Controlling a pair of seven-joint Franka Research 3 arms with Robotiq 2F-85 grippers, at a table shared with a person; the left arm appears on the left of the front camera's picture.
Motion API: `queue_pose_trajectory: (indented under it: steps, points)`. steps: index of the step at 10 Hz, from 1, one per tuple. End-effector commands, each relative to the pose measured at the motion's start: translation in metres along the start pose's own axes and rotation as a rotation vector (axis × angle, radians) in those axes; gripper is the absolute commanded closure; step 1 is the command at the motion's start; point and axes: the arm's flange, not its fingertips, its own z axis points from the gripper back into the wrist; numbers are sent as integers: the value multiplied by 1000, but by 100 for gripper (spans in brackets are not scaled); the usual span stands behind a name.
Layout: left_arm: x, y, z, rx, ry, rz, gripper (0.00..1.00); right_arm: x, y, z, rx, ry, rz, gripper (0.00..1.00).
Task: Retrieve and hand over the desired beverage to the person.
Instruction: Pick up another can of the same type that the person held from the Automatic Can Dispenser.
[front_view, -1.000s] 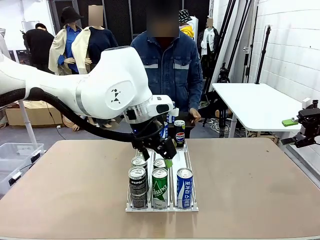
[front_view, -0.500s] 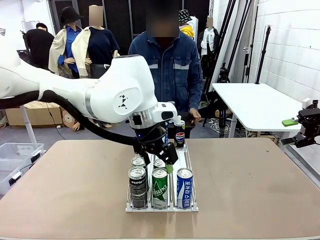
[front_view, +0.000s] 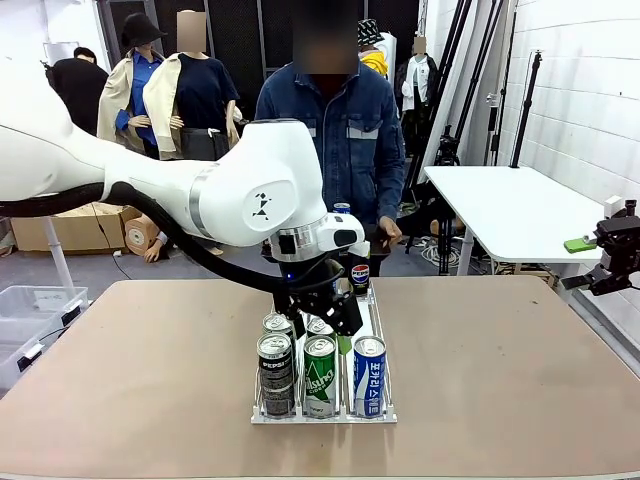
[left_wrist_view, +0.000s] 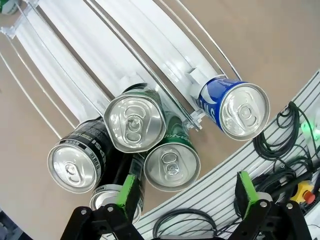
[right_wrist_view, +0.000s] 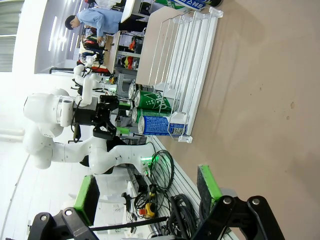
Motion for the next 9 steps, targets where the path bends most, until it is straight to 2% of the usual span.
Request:
queue_pose_trajectory:
  steps: [1,9]
  points:
    - [7,-4,-3,40,22,28,0,0,0,0,-5,-4,-5,0]
    - [10,-3,-39,65,100,48,0,0,0,0,-5,-4,-5,0]
